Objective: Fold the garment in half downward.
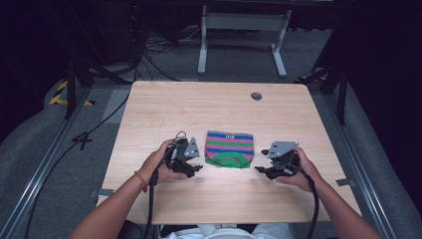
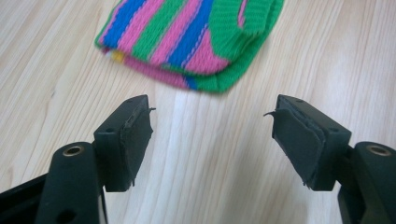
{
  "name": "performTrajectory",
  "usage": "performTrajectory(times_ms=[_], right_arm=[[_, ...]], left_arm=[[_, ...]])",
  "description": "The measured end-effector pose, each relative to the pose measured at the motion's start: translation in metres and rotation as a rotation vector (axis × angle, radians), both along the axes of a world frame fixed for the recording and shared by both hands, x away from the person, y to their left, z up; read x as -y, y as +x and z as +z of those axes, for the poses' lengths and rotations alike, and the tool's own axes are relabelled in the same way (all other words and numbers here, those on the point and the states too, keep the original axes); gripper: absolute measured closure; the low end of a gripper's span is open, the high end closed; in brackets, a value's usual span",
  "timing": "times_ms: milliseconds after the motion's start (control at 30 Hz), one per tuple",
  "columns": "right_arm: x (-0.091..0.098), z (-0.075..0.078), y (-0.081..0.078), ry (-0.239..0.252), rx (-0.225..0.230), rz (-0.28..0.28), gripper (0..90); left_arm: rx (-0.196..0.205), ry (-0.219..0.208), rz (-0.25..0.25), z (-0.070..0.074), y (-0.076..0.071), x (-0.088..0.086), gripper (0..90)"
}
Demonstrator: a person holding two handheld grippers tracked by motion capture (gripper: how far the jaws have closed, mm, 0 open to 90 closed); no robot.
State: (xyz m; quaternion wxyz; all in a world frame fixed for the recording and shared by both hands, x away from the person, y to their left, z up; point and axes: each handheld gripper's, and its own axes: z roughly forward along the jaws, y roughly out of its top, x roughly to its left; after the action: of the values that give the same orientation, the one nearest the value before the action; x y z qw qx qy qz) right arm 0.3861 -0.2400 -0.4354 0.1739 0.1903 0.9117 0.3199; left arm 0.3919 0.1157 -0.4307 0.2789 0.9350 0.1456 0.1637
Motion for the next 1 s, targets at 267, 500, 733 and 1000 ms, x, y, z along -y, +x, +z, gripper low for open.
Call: performTrajectory(times_ms=[267,500,733,1000], right_arm=[[0.028,0.003,-0.009,0.009,0.016,-0.053,29.9],[0.063,-0.001,-0.02,-0.046,0.061,-0.14,27.3],[0.092,-0.008,-0.027,-0.005,0.049,-0.197,27.0],[0.129,-0.025,-0.033,0.061,-0.006,-0.305,26.3]], left_arm=[[-0.005,0.033,0.039,-0.004,-0.009,-0.025,23.4],[0.022,0.065,0.077,-0.004,-0.021,-0.051,22.3],[-0.004,0.024,0.136,-0.008,-0.032,-0.079,22.8],[-0.058,-0.093,0.214,-0.024,-0.04,-0.117,23.2]])
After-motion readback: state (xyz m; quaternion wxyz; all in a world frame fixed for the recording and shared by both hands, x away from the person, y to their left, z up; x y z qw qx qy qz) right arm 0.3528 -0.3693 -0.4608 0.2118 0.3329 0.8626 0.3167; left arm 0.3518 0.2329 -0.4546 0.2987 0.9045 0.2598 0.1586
